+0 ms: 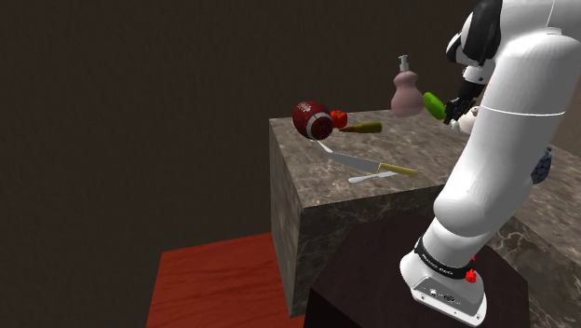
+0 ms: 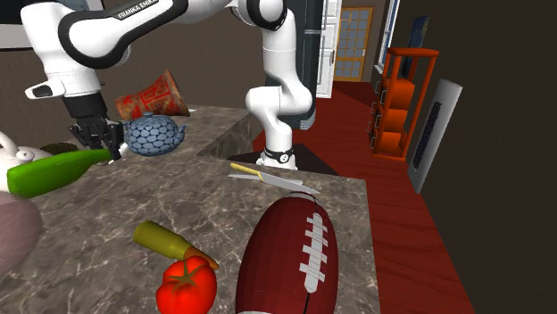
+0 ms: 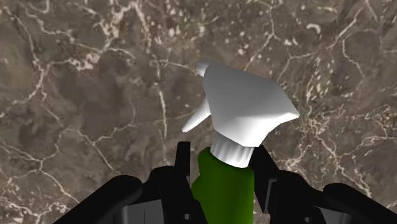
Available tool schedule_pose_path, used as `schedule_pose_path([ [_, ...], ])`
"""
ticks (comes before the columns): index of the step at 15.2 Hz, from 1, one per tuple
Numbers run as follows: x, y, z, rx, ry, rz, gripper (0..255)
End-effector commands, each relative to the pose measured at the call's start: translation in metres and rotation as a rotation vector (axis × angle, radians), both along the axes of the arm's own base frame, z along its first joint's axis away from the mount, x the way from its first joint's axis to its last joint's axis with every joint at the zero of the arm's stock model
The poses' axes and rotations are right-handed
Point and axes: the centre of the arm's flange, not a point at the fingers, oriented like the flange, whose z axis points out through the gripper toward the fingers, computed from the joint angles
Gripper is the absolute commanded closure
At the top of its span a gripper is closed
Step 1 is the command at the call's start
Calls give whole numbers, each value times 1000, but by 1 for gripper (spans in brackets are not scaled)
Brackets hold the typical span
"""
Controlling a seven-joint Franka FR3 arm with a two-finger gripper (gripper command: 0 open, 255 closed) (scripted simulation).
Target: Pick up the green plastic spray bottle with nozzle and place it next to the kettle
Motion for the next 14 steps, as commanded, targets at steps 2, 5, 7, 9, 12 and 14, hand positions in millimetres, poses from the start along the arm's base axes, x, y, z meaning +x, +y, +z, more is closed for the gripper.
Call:
schedule_pose_path([
  [2, 0, 1, -16, -1, -1, 0, 255],
  [5, 0, 1, -32, -1, -1, 0, 255],
  [7, 0, 1, -40, -1, -1, 0, 255],
  [9, 0, 1, -40, -1, -1, 0, 255],
  [12, 0, 1, -40, -1, -1, 0, 255],
  [14, 0, 1, -40, -1, -1, 0, 255],
])
